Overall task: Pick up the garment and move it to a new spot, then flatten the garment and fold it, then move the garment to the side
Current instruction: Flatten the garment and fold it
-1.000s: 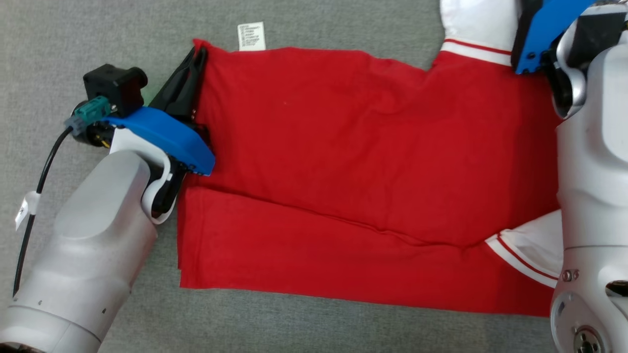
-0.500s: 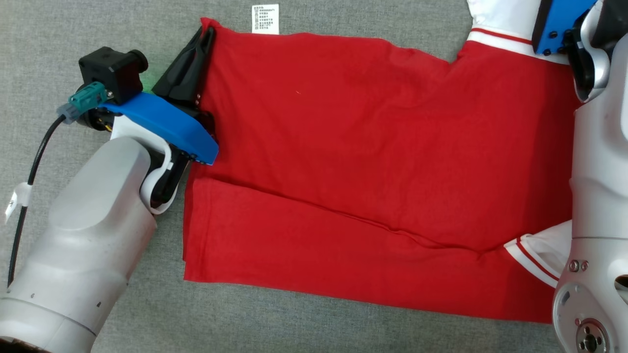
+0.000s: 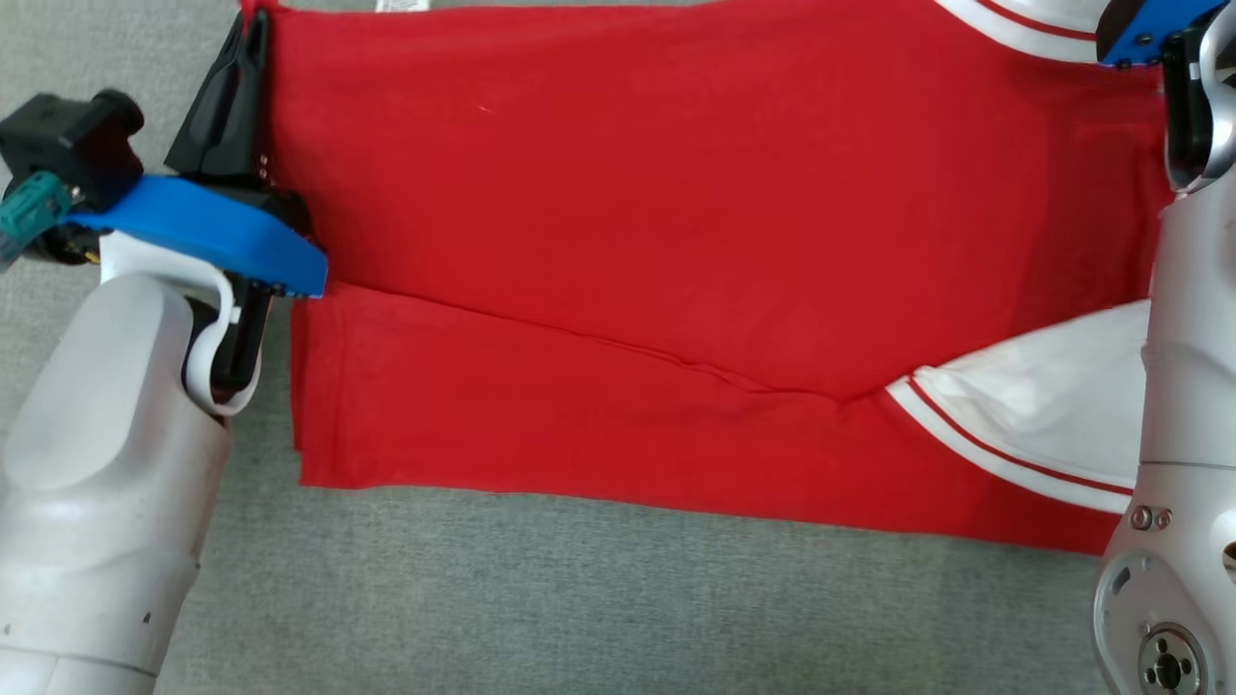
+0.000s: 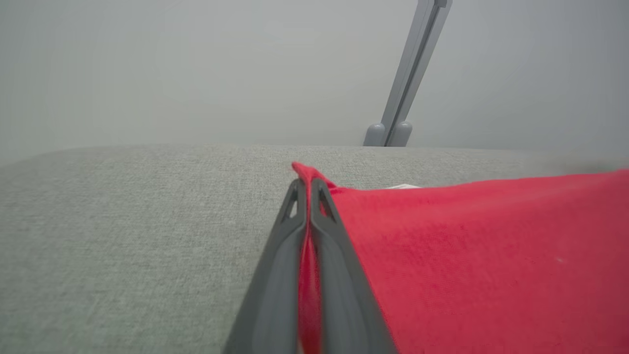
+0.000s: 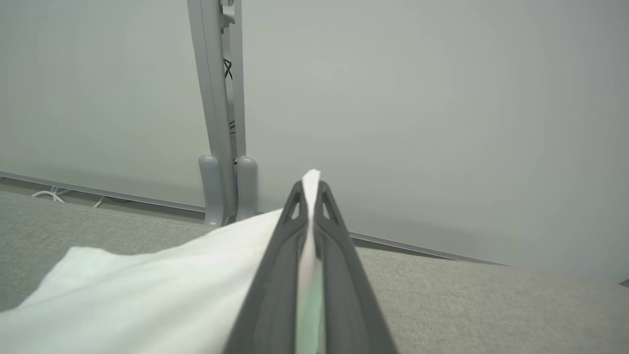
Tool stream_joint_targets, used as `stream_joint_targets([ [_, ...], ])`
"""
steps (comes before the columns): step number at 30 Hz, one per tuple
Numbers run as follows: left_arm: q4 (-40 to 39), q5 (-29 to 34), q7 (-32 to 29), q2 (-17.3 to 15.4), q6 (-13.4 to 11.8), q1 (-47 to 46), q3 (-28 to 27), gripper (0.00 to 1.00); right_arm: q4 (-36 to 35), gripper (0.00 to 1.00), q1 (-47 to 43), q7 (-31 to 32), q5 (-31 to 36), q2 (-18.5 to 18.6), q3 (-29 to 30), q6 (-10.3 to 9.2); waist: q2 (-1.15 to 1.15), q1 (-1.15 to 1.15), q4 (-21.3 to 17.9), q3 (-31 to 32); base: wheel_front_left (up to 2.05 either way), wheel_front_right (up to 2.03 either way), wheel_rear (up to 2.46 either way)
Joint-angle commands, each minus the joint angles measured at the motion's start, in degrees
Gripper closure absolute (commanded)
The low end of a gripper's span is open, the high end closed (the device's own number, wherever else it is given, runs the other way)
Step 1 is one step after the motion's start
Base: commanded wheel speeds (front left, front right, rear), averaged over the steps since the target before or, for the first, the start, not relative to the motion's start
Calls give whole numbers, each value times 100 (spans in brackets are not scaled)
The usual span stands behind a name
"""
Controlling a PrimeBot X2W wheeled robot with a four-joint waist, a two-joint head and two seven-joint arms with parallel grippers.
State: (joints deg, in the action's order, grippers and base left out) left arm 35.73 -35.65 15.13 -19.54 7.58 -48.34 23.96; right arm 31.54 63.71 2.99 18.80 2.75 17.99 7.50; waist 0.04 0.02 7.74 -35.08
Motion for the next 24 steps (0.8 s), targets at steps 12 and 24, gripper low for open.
stream_joint_targets([
  [12, -248, 515, -1, -72, -15, 1069, -495, 100, 369, 100, -1175, -1280, -1683, 28, -754, -2, -4, -2, -691, 986, 0, 0, 0],
  [24, 125, 777, -1, -23, -14, 2294, -881, 100, -227, 100, -3540, -1624, -3272, 26, -1724, -2, -4, -2, -1116, 1823, 0, 0, 0],
])
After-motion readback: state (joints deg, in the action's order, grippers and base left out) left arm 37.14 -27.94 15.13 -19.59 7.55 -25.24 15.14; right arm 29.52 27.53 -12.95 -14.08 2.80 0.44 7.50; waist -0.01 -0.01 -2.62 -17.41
